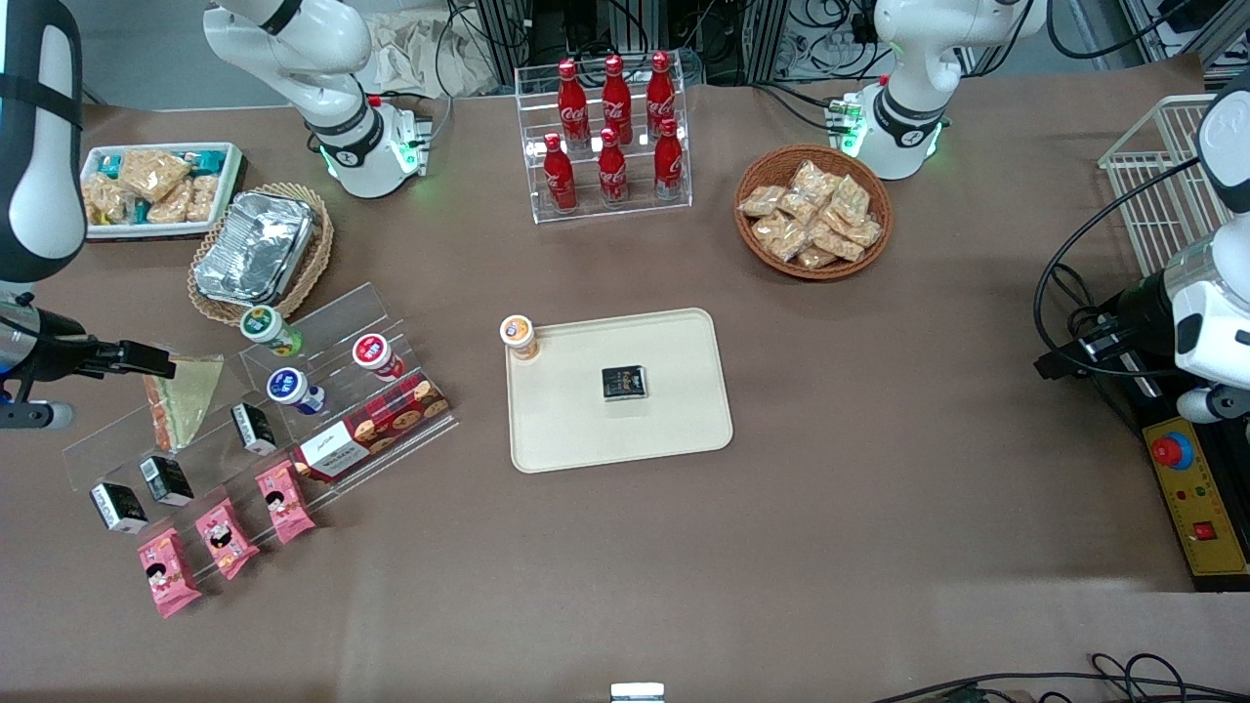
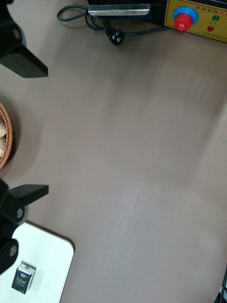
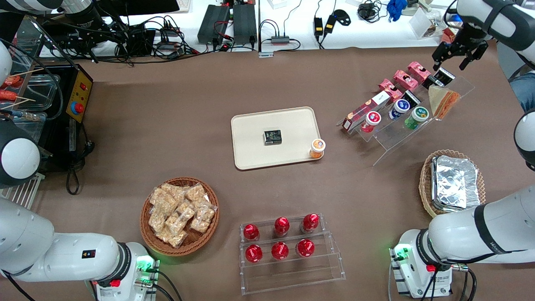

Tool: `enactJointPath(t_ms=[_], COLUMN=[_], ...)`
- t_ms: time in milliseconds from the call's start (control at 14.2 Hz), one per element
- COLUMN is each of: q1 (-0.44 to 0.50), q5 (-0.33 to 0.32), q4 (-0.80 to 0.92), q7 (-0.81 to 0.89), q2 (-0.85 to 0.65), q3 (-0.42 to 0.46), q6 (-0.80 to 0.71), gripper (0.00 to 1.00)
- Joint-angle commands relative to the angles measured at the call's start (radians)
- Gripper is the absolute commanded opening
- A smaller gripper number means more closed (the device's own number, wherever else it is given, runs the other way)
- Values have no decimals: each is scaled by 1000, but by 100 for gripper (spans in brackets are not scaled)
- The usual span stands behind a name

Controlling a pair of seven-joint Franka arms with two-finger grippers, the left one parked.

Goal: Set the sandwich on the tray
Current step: 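Move the right gripper down over the wrapped sandwich in the rack, then close the right gripper on the wrapped sandwich's end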

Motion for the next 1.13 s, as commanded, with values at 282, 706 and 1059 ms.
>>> enactJointPath(t_ms=[282,706,1059], q1=[0,0,-14], q5=[-14,-14,-14], q4=[-185,-297,-331], q7=[-120,-120,-120], q2=[-64,-69,-64], q3=[-59,-71,-71], q6=[154,273,308], gripper=[100,100,92])
